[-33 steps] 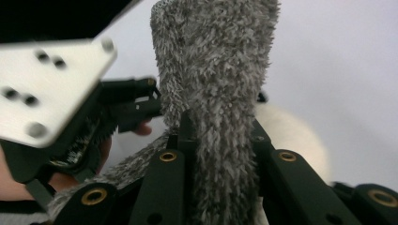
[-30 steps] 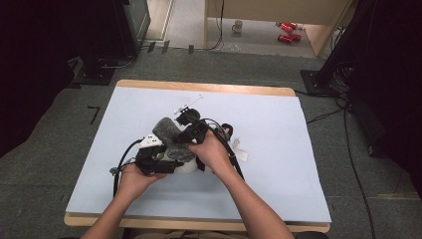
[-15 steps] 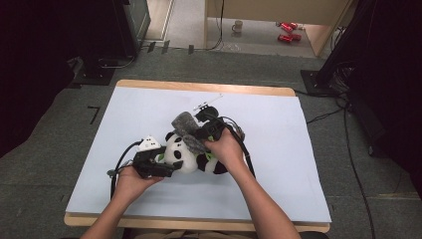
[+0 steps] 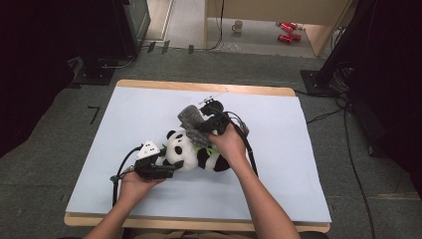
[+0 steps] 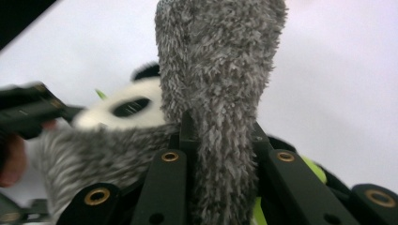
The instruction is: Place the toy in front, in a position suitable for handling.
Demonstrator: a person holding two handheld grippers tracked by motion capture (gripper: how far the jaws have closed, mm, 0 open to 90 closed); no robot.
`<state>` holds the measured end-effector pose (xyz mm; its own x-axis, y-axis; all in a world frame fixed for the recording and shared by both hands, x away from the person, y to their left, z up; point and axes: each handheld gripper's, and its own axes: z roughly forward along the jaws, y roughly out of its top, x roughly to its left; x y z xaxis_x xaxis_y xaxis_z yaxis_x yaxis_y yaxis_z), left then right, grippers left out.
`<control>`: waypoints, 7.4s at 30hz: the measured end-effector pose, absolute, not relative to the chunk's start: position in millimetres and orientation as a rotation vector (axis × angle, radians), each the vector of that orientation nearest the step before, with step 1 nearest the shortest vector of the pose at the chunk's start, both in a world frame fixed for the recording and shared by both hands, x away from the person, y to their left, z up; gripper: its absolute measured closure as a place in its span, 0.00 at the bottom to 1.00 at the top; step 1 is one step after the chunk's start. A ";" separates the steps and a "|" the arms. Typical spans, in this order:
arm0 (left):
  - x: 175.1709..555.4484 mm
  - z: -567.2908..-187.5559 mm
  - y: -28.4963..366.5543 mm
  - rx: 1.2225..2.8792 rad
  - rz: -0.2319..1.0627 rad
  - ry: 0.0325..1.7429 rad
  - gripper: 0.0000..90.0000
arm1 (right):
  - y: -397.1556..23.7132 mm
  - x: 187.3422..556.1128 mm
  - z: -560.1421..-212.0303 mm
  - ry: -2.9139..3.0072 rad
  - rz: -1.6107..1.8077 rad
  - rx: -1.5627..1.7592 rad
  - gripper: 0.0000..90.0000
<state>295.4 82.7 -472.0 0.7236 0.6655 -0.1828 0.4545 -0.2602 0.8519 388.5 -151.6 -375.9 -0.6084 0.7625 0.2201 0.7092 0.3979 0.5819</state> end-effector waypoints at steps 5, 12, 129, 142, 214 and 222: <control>302.6 -465.2 82.0 1.875 0.227 0.929 0.39 | -142.8 384.7 -354.8 2.546 1.090 1.312 0.85; 307.7 -458.4 81.6 1.869 0.212 0.970 0.44 | -104.4 365.5 -348.9 2.661 1.166 1.205 0.85; 305.5 -463.4 79.6 1.930 0.232 0.916 0.46 | -276.2 376.0 -395.9 2.269 1.132 1.553 0.84; 300.6 -464.3 77.8 1.949 0.259 0.906 0.46 | -306.7 371.9 -394.8 2.200 1.136 1.585 0.85; 306.7 -460.5 71.7 1.996 0.201 1.005 0.48 | -271.3 340.6 -426.3 2.444 1.267 1.371 0.86; 314.5 -462.6 76.3 1.958 0.156 0.987 0.47 | -290.4 337.1 -438.0 2.430 1.210 1.456 0.86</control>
